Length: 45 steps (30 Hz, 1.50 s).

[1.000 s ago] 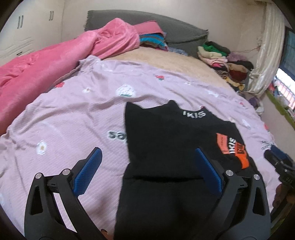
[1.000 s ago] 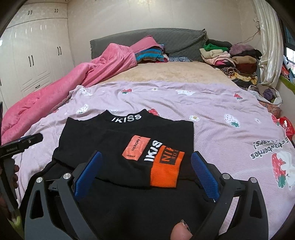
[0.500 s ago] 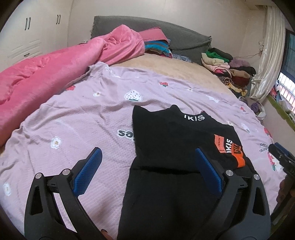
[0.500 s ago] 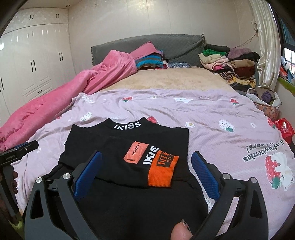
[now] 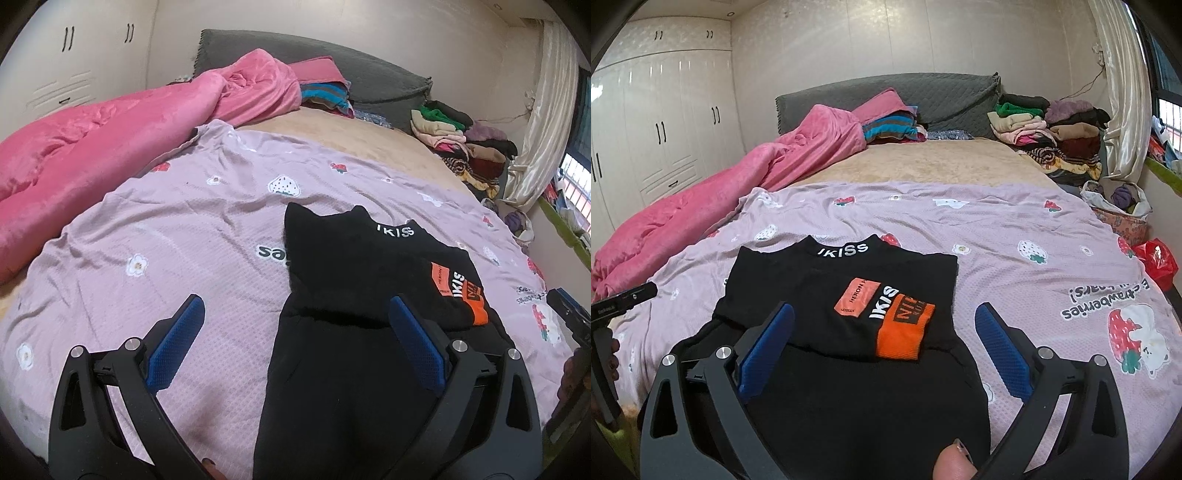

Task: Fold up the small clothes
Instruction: 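Move both open tools along the sweatshirt body to its hem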

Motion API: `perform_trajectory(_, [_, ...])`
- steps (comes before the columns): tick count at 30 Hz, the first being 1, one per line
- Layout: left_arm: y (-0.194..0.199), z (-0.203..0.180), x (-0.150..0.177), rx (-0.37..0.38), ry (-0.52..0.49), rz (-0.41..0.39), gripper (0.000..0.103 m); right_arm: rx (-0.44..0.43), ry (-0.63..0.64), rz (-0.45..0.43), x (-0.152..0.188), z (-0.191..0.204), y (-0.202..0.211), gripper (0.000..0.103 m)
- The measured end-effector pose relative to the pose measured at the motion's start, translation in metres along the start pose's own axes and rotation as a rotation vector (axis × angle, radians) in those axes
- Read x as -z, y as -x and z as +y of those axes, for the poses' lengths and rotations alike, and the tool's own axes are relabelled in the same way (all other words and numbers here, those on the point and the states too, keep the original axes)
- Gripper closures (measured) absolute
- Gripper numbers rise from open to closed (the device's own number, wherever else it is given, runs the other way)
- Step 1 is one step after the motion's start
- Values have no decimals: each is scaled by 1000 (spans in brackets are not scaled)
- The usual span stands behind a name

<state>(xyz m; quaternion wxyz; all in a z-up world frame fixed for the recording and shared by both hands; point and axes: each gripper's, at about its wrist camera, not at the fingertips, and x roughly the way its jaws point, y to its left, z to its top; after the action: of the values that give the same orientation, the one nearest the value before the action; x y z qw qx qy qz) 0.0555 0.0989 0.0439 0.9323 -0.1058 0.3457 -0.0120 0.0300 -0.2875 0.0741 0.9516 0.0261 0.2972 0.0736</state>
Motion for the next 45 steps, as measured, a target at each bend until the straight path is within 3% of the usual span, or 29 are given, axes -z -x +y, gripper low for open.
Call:
perform_trajectory(29, [40,26,42,-37,7,55,10,-19,16,-10,23,-15,43,5])
perform_trajectory(45, [45,25,90,-1,-7,180,10,-16,51,40,51,-26,57,5])
